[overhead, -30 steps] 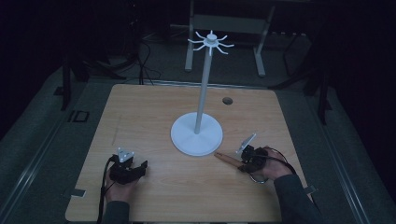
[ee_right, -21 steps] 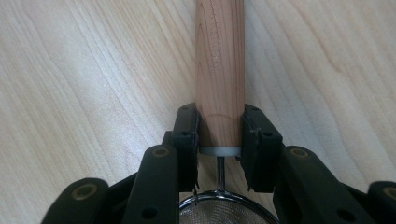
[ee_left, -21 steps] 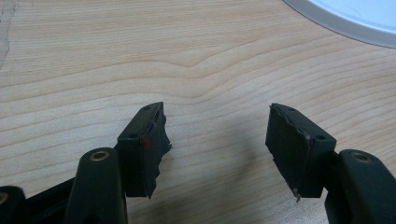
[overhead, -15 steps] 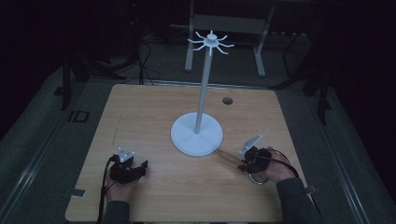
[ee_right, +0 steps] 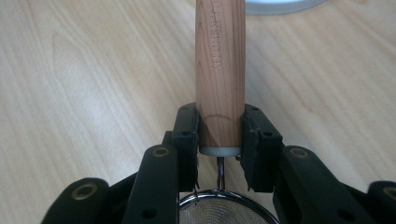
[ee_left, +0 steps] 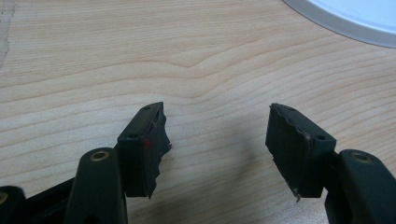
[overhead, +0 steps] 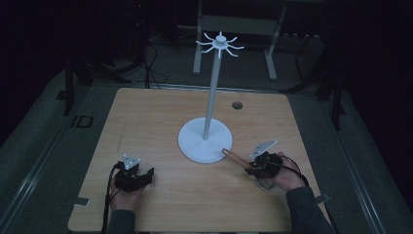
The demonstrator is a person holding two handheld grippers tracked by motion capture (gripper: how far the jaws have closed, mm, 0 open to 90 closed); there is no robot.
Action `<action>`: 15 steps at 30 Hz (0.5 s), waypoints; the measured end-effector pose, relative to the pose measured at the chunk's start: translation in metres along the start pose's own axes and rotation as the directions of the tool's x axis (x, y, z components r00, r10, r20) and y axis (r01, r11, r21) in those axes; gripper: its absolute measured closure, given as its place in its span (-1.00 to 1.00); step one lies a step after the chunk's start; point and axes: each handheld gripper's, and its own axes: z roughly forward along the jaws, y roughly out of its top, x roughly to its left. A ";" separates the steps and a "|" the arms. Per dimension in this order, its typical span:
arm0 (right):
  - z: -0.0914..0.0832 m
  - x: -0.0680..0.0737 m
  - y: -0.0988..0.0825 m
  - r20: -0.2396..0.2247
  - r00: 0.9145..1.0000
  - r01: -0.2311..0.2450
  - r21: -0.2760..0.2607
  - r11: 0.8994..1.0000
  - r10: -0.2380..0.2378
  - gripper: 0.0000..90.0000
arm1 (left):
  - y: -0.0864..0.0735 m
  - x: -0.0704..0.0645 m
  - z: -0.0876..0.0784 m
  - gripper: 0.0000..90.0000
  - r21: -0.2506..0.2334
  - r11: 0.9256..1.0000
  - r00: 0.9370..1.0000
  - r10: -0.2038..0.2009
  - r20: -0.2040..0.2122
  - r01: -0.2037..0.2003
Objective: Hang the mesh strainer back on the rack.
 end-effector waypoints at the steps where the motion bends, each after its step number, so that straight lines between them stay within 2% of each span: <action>1: 0.000 0.000 0.000 0.010 1.000 -0.004 -0.006 1.000 0.004 0.55 | 0.000 0.000 0.000 -0.15 0.000 1.000 1.000 0.001 0.000 -0.001; 5: -0.002 -0.001 0.001 0.043 0.999 -0.020 -0.038 0.999 0.022 0.55 | 0.000 0.000 0.000 -0.15 -0.001 1.000 1.000 0.000 0.000 0.000; 15: -0.006 -0.003 0.007 0.082 0.995 -0.050 -0.113 0.992 0.060 0.55 | 0.000 0.000 0.000 -0.15 0.001 1.000 1.000 0.001 0.000 -0.001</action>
